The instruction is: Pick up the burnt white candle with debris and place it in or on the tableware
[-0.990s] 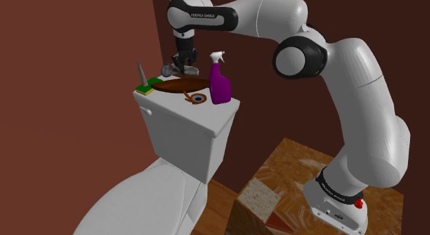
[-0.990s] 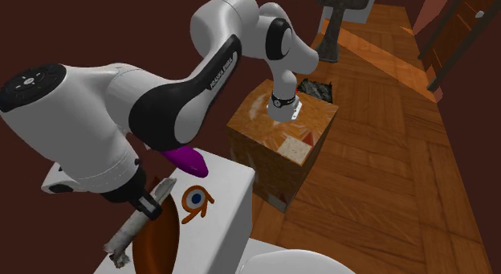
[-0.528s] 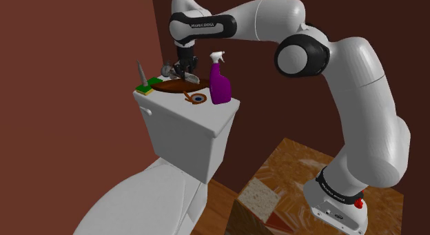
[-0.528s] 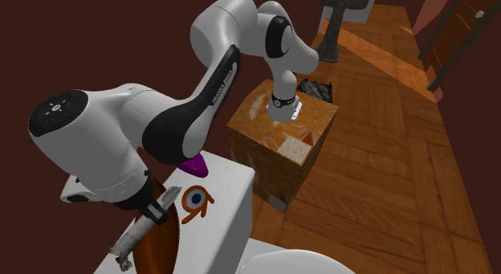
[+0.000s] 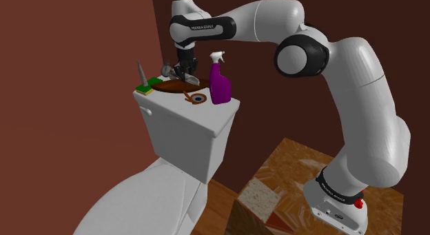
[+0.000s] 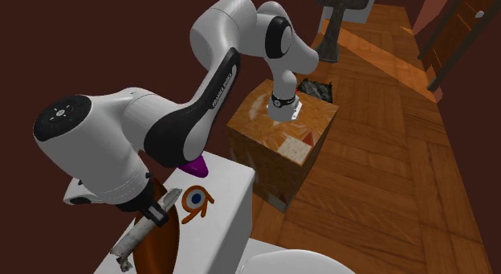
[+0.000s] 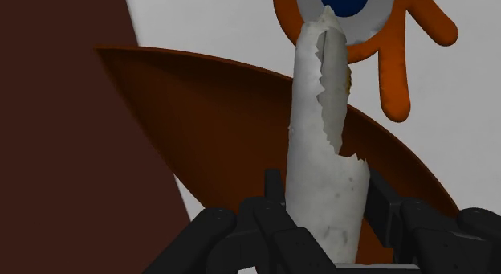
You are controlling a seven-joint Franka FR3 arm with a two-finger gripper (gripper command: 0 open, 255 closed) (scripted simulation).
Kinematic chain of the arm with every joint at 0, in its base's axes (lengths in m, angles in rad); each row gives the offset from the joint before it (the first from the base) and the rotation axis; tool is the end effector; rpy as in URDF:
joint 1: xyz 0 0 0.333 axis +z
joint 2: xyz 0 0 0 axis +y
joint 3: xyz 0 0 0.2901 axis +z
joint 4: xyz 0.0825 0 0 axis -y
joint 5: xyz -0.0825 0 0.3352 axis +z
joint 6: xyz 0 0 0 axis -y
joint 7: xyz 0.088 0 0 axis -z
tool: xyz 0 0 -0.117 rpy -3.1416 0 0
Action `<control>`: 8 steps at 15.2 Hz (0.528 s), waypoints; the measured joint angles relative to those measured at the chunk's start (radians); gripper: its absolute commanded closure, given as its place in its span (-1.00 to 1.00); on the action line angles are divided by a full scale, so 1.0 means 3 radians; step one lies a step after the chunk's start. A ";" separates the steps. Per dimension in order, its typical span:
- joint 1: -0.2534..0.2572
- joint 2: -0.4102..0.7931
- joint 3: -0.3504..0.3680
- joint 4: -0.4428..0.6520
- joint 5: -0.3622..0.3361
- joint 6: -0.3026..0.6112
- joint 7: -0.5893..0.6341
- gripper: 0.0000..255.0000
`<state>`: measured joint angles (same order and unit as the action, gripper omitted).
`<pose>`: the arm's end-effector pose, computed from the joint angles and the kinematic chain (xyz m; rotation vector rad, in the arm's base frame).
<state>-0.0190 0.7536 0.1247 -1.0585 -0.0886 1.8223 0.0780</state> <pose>0.6920 0.0384 0.3742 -3.1411 -0.0235 -0.0235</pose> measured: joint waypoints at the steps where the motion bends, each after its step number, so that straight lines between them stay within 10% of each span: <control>1: 0.0000 0.0000 0.0000 0.0000 0.0000 0.0000 0.0000 -1.00; 8: 0.0003 -0.0013 0.0001 0.0116 0.0003 -0.0127 -0.0008 -1.00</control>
<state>-0.0183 0.7497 0.1251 -1.0236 -0.0876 1.7841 0.0757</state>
